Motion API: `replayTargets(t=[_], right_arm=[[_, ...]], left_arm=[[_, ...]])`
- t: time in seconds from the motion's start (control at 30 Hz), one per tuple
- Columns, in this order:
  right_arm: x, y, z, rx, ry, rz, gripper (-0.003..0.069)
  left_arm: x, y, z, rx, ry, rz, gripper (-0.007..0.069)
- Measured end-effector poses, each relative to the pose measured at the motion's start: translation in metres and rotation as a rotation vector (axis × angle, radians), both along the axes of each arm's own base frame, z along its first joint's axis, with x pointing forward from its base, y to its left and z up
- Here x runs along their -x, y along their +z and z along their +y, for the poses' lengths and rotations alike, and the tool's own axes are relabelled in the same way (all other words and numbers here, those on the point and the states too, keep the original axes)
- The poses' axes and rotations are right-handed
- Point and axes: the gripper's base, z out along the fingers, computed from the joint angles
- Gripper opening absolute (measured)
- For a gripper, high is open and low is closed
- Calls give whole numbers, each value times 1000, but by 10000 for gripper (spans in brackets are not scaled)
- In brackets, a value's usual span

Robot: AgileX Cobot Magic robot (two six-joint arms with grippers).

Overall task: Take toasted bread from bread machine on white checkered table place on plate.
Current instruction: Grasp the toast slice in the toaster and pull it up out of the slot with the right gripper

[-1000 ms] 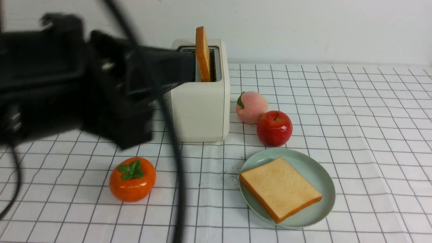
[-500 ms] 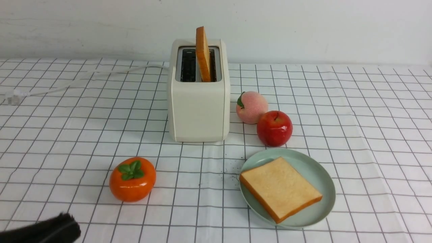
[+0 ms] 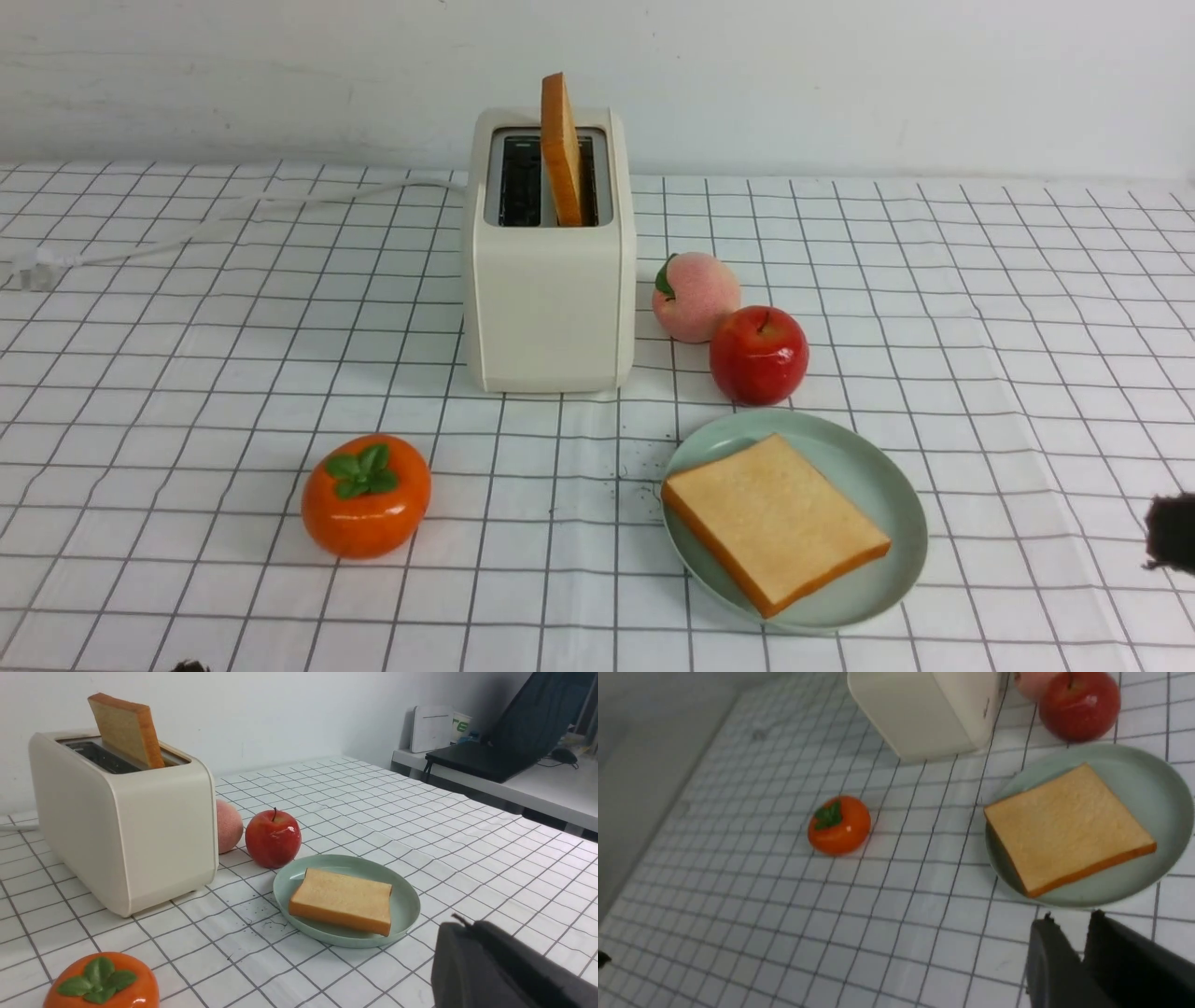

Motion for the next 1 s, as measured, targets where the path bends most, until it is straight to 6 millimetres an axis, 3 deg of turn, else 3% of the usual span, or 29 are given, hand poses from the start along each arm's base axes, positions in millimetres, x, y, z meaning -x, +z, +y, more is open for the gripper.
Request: replayTargets(t=[0.07,0.17,0.23,0.33,0.53,0.57,0.63,0.7,0.77,0.8,1.0], right_arm=[[-29,16,1,79,58,86,78],[-56,28,4,125,92,127,60],[-89,39,22,175,152,143,51],[-108,49,44,218,184,135,50],[-164,57,143,408,214,71,75],[-166,61,145,415,208,52,80],[-187,55,188,457,200,27,126],[-202,53,212,474,190,1,176],[-209,52,222,479,184,-12,208],[-222,53,234,467,168,-37,279],[-261,32,262,457,119,-130,467]], left_arm=[[0,0,0,0,0,0,-13],[0,0,0,1,0,-1,-13],[0,0,0,2,1,-2,-13],[0,0,0,2,1,-2,-13],[0,0,0,6,1,0,-13],[0,0,0,6,1,0,-13],[0,0,0,8,2,0,-13],[0,1,0,8,2,-1,-13],[0,1,0,8,2,-1,-13],[0,1,0,8,2,-1,-13],[0,1,0,8,2,-1,-10]])
